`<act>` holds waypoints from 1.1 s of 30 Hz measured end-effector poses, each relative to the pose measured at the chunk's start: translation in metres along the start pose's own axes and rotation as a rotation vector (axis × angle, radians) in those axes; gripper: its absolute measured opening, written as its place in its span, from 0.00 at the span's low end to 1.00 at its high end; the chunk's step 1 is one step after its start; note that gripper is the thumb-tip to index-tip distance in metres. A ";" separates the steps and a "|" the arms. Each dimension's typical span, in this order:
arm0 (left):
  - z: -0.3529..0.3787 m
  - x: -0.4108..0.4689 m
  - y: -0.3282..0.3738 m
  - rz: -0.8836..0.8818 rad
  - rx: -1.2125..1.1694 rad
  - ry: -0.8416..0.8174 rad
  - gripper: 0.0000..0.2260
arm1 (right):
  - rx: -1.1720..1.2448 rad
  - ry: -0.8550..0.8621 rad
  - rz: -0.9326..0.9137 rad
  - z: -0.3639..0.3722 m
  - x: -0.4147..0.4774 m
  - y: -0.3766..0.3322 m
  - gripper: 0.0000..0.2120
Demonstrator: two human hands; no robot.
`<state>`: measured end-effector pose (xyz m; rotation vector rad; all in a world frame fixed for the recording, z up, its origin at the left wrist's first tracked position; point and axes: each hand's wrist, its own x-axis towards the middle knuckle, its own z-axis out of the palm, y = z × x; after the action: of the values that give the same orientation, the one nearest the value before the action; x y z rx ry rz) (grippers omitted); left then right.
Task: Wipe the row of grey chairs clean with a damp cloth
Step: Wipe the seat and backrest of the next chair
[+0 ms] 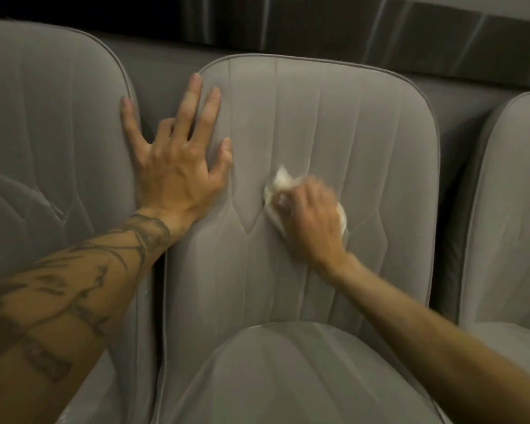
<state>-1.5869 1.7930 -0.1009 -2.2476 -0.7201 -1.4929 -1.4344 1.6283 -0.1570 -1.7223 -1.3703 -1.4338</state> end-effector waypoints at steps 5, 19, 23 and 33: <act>0.001 0.000 -0.001 0.004 -0.009 0.005 0.28 | -0.055 0.211 0.306 0.010 0.075 0.001 0.13; 0.000 0.000 0.000 0.002 0.005 0.004 0.28 | 0.031 0.249 0.301 0.014 0.119 -0.026 0.11; -0.001 0.001 0.000 -0.004 0.003 -0.005 0.28 | 0.086 0.004 0.052 0.002 0.017 -0.052 0.10; -0.001 -0.001 0.000 0.008 0.002 0.005 0.27 | -0.016 0.269 0.230 0.018 0.124 -0.014 0.11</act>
<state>-1.5876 1.7925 -0.1012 -2.2418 -0.7100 -1.4938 -1.4476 1.6947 -0.0510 -1.5705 -0.9881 -1.4841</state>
